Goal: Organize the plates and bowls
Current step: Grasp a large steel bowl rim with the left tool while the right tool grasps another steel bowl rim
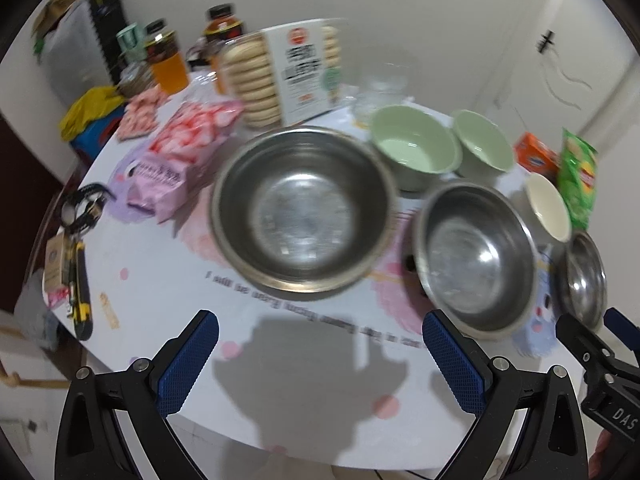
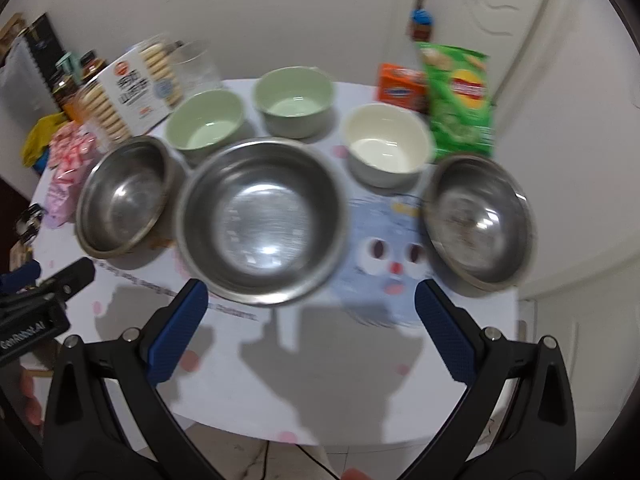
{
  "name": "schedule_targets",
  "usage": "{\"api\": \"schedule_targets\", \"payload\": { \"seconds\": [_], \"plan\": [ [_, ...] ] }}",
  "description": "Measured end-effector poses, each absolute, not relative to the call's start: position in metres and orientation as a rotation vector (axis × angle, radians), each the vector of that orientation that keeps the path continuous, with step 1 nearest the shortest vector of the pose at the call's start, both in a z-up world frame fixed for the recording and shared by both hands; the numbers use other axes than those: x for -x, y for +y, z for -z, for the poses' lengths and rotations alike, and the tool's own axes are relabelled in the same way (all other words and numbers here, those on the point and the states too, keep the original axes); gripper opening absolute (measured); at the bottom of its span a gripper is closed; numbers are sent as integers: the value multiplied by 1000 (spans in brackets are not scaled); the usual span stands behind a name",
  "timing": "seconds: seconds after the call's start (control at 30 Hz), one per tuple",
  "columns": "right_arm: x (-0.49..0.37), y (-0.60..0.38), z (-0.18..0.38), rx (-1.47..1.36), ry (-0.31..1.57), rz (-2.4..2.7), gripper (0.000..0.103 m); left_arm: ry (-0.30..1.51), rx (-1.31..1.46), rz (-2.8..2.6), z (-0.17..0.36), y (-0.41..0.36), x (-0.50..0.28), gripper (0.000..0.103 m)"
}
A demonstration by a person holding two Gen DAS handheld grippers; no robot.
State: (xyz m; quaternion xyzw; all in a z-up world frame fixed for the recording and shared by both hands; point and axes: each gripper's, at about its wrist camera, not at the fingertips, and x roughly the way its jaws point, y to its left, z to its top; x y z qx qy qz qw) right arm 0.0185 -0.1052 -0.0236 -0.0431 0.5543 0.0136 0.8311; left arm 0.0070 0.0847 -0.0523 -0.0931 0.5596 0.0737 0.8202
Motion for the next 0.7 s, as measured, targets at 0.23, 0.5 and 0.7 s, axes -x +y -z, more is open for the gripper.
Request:
{"api": "schedule_targets", "payload": {
  "seconds": [0.23,0.5,0.7],
  "plan": [
    [-56,-47,39,156,1179,-178,103,1224,260,-218,73,126,-21,103],
    [-100,0,69,167,1236,-314,93,1249,318,-222,96,160,-41,101],
    [-123,24,96,185,1305,-364,83,1282,360,-217,115,180,-58,93]
  ]
}}
